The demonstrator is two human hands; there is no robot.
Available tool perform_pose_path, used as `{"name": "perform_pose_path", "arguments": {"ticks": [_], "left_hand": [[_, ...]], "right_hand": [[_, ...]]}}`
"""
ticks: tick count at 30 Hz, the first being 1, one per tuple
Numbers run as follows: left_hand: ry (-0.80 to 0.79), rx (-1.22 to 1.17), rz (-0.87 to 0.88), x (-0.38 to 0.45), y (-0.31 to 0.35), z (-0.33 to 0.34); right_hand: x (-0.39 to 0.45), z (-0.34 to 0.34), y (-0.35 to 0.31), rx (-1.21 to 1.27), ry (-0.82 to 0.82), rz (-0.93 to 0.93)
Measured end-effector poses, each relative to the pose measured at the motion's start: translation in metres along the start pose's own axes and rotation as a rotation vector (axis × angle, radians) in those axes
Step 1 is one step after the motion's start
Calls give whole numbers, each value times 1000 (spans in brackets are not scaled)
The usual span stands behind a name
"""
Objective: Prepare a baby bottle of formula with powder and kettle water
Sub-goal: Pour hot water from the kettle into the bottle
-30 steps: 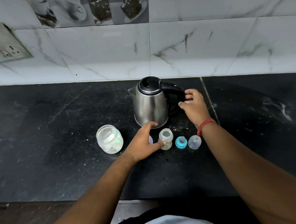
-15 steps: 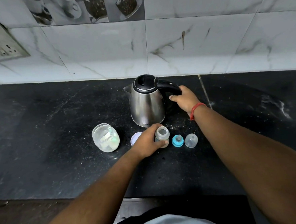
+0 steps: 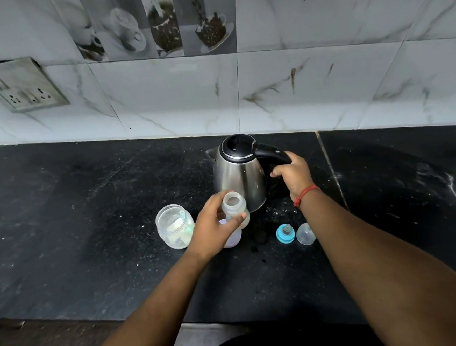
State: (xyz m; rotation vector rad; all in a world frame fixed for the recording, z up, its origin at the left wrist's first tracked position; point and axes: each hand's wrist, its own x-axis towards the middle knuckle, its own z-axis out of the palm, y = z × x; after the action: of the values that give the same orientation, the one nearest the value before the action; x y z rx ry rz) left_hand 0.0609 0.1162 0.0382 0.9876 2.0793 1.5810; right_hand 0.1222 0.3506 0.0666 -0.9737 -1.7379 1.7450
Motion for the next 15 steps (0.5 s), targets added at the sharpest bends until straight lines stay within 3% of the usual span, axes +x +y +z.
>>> {"name": "perform_pose_path", "arguments": {"ticks": [8,15], "left_hand": [[147,-31,64,14,14,-51],[221,108,107,31,19,-83]], "right_hand": [[-13,4,2,184,118,12],[-28,-5,-26,256,155,-94]]}}
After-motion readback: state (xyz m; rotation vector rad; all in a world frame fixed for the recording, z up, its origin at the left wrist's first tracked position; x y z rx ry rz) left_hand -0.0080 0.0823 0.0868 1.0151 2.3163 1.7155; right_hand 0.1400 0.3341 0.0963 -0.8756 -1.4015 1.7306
